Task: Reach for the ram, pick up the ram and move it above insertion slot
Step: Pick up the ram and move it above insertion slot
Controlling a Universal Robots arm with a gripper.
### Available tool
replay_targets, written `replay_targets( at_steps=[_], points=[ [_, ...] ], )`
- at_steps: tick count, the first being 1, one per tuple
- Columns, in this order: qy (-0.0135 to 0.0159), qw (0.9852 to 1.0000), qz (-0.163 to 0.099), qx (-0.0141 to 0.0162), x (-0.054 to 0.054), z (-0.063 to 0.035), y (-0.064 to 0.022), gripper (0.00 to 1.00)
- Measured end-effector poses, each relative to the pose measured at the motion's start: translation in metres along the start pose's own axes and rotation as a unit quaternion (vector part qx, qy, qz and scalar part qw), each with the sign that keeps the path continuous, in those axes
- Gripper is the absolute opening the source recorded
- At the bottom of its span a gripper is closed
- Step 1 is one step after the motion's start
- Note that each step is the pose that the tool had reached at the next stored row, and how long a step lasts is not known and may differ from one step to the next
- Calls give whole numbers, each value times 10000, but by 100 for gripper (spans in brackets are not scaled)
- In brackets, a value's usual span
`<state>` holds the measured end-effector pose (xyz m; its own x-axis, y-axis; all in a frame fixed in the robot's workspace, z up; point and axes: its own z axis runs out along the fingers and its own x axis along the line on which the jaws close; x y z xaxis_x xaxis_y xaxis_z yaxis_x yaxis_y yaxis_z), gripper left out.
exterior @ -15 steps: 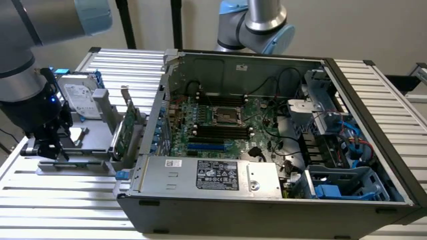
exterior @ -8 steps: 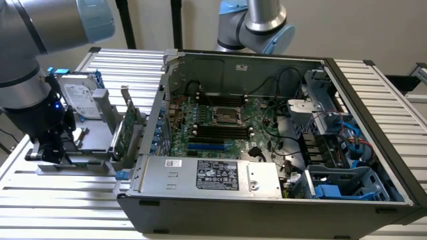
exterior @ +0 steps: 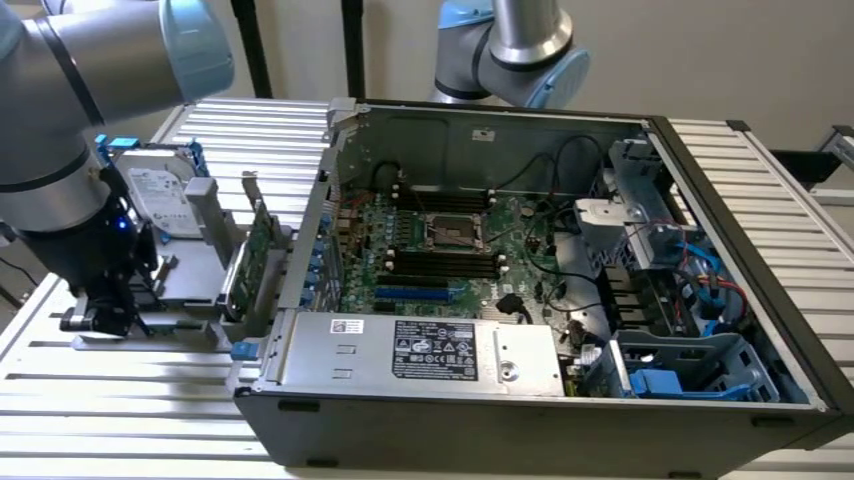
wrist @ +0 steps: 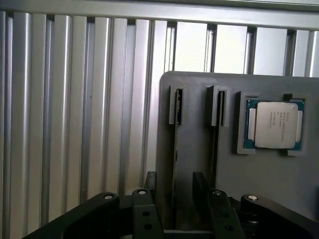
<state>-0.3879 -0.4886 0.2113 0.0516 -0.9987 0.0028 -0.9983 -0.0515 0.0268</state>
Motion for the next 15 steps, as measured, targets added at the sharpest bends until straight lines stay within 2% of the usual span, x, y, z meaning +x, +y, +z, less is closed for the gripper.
replay_targets(
  at_steps=[5,9,15],
  points=[
    [-20,10000,30,11,1,47,-8,42],
    [-53,10000,35,16,0,63,-10,42],
    [-62,10000,41,16,1,102,-11,42]
  ],
)
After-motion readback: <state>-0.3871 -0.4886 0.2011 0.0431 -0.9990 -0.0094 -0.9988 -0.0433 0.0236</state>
